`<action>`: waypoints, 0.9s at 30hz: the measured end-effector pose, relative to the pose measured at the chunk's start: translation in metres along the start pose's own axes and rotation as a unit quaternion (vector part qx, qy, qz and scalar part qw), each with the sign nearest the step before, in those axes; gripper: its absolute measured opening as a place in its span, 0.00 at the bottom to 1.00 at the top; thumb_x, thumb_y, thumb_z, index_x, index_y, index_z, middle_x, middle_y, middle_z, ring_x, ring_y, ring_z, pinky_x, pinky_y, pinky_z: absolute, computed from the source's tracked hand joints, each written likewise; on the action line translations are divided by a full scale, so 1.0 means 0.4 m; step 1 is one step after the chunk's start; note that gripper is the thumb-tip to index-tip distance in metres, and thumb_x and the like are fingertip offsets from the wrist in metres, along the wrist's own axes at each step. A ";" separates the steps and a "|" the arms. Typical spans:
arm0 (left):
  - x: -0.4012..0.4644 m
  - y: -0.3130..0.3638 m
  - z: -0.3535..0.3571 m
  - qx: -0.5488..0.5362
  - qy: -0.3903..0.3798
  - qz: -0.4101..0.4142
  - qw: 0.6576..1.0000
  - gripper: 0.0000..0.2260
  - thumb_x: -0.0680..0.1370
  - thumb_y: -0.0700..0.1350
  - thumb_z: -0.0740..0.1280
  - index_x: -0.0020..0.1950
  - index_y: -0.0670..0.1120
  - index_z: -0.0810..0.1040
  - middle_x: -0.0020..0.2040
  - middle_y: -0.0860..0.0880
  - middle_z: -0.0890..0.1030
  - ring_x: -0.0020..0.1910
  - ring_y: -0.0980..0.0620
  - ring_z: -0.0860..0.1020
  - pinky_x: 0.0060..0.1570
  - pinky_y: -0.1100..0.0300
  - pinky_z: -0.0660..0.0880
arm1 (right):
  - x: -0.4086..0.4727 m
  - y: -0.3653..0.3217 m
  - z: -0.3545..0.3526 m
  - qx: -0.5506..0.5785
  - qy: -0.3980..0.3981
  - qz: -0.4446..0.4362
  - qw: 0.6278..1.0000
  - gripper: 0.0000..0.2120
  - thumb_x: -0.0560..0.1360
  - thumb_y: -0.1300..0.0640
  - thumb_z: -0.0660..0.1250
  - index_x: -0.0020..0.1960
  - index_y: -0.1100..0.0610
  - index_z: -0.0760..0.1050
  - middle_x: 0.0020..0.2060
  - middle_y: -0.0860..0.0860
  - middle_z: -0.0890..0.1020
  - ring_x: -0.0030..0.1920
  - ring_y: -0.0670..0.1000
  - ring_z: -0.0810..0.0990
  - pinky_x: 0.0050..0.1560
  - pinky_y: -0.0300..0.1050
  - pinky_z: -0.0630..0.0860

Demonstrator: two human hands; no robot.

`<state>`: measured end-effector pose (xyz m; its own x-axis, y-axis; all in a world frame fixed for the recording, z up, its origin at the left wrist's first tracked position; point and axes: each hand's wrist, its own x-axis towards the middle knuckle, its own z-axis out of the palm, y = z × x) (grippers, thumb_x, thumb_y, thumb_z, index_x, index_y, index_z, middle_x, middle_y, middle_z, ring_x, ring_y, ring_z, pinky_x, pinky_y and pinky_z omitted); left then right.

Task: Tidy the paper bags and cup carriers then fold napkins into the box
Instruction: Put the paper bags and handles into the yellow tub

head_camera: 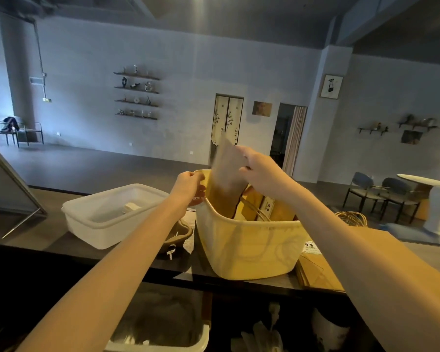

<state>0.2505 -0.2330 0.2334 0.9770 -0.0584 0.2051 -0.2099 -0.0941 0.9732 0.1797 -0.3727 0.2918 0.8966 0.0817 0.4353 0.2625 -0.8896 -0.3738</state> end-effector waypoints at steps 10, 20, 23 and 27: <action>-0.018 -0.004 -0.031 0.037 -0.104 -0.173 0.979 0.12 0.79 0.44 0.64 0.60 0.41 0.71 0.49 0.43 0.80 0.39 0.49 0.79 0.27 0.60 0.77 | -0.006 -0.068 0.065 0.022 -0.142 0.012 0.990 0.26 0.81 0.59 0.57 0.76 0.51 0.52 0.63 0.57 0.73 0.43 0.50 0.77 0.34 0.37 0.78; -0.031 -0.002 -0.027 -0.046 -0.021 -0.144 0.988 0.08 0.81 0.39 0.58 0.59 0.39 0.71 0.43 0.45 0.78 0.42 0.48 0.78 0.40 0.57 0.77 | -0.020 -0.054 0.074 0.036 -0.221 0.045 0.974 0.26 0.80 0.52 0.60 0.74 0.55 0.56 0.66 0.56 0.72 0.61 0.53 0.74 0.52 0.40 0.72; -0.034 -0.001 -0.042 0.002 -0.009 -0.097 0.995 0.11 0.81 0.40 0.58 0.61 0.39 0.72 0.43 0.45 0.76 0.43 0.49 0.77 0.43 0.58 0.76 | -0.021 -0.047 0.071 0.044 -0.229 0.056 0.971 0.25 0.80 0.53 0.60 0.74 0.55 0.58 0.67 0.55 0.71 0.63 0.54 0.73 0.57 0.42 0.71; -0.048 0.039 -0.069 0.043 0.090 0.037 0.994 0.06 0.81 0.43 0.57 0.48 0.45 0.72 0.40 0.48 0.71 0.42 0.51 0.71 0.41 0.62 0.69 | -0.021 -0.039 0.041 0.064 -0.222 0.072 0.970 0.20 0.80 0.58 0.59 0.72 0.56 0.63 0.64 0.55 0.74 0.61 0.54 0.75 0.58 0.45 0.74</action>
<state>0.2296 -0.2060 0.2477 0.9479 0.1097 0.2992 -0.2768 -0.1821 0.9435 0.1738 -0.3521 0.2805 0.9850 0.1717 -0.0150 0.1396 -0.8458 -0.5150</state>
